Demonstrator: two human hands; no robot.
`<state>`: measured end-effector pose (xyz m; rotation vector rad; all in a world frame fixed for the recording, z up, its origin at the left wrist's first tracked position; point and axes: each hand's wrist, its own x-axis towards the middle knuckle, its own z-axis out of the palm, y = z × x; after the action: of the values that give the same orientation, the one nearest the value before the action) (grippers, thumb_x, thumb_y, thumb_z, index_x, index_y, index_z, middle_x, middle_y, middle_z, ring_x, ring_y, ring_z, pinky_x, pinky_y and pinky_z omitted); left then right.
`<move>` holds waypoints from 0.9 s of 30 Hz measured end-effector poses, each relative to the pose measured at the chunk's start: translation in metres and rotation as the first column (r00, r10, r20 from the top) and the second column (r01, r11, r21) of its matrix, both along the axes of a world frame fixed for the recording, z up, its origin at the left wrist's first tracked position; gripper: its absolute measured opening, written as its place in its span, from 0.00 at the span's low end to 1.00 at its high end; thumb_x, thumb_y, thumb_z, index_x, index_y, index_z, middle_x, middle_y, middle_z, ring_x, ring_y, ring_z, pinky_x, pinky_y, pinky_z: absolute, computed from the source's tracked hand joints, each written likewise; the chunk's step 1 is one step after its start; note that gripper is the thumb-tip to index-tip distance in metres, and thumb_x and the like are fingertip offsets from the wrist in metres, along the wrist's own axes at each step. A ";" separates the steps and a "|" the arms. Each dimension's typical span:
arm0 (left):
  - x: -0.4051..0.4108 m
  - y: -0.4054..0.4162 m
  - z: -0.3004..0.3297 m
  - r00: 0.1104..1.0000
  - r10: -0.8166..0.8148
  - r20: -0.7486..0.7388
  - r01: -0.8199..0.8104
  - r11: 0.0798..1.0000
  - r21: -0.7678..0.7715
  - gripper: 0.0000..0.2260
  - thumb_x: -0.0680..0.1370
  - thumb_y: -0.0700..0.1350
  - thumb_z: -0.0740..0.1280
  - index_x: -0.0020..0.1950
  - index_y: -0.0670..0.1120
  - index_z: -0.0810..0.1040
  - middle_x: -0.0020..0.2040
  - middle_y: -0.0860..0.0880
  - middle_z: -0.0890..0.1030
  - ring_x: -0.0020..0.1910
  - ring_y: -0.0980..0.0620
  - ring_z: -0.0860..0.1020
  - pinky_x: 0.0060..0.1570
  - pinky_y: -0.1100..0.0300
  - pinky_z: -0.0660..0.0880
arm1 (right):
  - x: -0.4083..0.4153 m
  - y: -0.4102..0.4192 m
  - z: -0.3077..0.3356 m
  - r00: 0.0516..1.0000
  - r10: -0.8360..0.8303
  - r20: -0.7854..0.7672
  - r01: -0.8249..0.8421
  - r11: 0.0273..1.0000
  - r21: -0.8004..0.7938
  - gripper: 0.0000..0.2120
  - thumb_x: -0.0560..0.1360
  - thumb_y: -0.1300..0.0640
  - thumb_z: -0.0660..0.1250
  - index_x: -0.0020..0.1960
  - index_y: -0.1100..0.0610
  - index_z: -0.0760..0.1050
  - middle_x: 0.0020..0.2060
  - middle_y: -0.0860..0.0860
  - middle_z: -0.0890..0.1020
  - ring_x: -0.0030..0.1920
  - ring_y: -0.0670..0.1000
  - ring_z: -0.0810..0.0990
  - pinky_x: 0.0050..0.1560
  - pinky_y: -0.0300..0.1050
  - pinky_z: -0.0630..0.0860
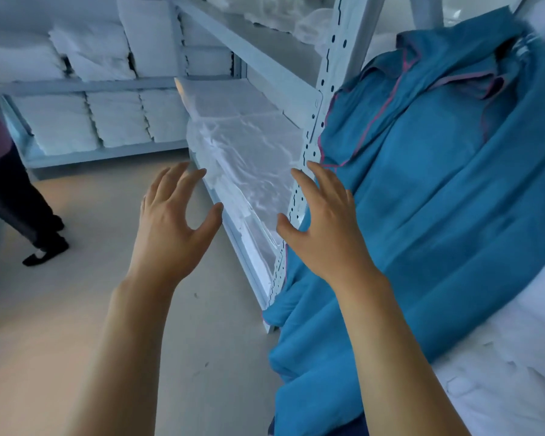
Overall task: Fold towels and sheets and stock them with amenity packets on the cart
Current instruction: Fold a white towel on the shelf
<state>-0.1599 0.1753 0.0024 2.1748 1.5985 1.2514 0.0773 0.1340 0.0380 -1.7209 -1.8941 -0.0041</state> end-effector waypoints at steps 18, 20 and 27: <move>0.024 0.167 0.020 0.998 -0.028 -0.063 0.031 0.999 0.040 0.26 0.79 0.61 0.63 0.77 0.55 0.68 0.79 0.55 0.64 0.80 0.51 0.57 0.76 0.41 0.62 | 0.014 0.167 0.012 0.994 0.050 -0.092 -0.044 0.997 0.066 0.33 0.77 0.46 0.69 0.79 0.53 0.64 0.80 0.51 0.61 0.80 0.55 0.57 0.76 0.59 0.59; 0.026 0.184 0.021 0.997 -0.027 -0.067 0.030 0.998 0.047 0.27 0.79 0.62 0.63 0.77 0.55 0.68 0.79 0.55 0.64 0.81 0.51 0.57 0.76 0.41 0.62 | 0.015 0.185 0.015 0.992 0.074 -0.106 -0.066 0.995 0.077 0.32 0.77 0.47 0.69 0.78 0.53 0.65 0.80 0.51 0.61 0.79 0.55 0.57 0.76 0.58 0.60; 0.028 0.243 0.029 0.994 -0.066 -0.088 0.072 0.995 0.070 0.27 0.80 0.62 0.62 0.77 0.55 0.68 0.79 0.54 0.64 0.80 0.51 0.57 0.75 0.41 0.63 | 0.014 0.240 0.022 0.986 0.092 -0.138 -0.077 0.991 0.109 0.32 0.78 0.46 0.68 0.79 0.52 0.63 0.80 0.51 0.59 0.80 0.54 0.56 0.76 0.58 0.64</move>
<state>-0.1318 0.4181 0.0315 2.3370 1.5165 1.2318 0.0910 0.3740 0.0596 -1.5294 -1.8275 0.0515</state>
